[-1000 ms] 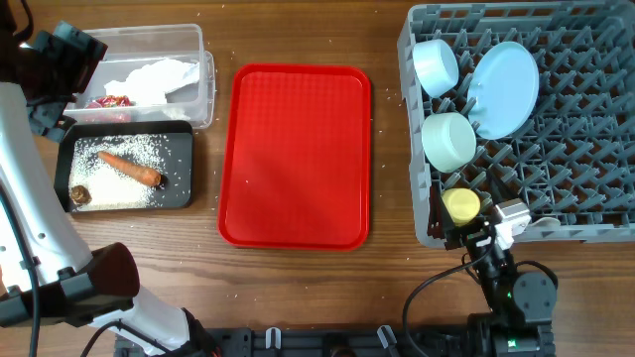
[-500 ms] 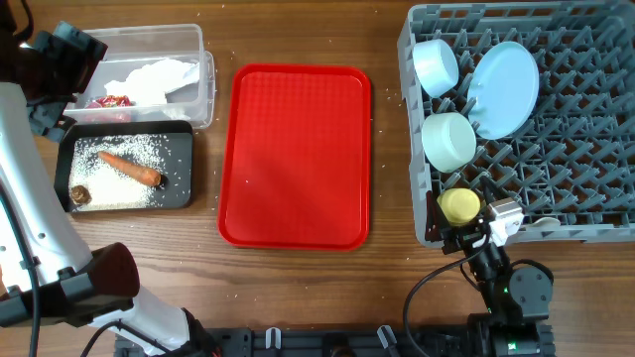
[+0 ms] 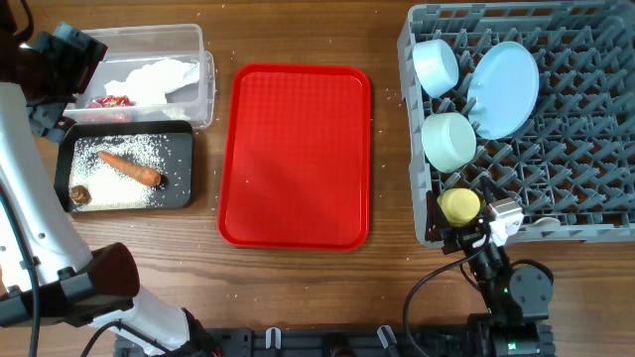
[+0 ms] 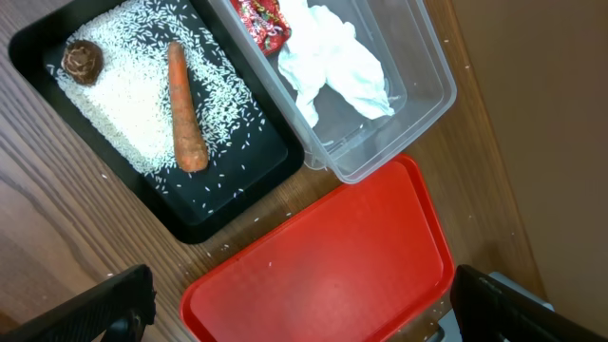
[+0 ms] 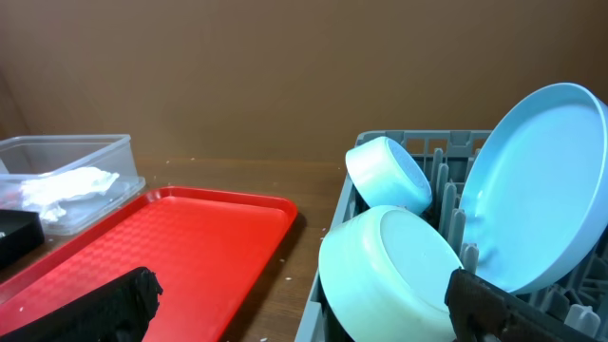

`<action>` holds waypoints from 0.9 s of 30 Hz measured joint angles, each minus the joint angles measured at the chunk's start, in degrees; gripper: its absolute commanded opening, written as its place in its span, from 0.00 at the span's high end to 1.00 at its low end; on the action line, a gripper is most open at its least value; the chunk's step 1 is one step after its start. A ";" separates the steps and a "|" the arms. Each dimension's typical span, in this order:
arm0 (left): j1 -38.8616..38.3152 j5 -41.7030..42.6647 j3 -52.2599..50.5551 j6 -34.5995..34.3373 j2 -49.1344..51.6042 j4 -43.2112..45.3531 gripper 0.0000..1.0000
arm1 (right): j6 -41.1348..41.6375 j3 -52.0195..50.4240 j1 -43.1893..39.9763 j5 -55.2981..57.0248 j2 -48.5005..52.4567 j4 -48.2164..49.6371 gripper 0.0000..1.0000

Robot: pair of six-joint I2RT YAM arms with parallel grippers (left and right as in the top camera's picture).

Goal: Sort waste into correct bins and load items into the dishwasher rack

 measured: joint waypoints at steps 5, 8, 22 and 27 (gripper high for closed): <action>-0.22 1.70 0.00 4.13 0.00 2.03 0.00 | 0.00 0.00 0.00 0.00 0.00 0.00 0.01; -1.27 3.76 -0.02 9.66 -0.09 7.13 0.00 | 0.00 0.00 0.00 0.00 0.00 0.00 0.00; -18.95 0.98 -0.35 36.59 -16.37 17.55 0.00 | 0.02 0.00 0.00 0.00 0.00 0.00 0.00; -19.23 -1.70 -12.85 38.25 -27.30 26.03 0.00 | 0.02 0.00 0.00 0.00 0.02 0.02 0.00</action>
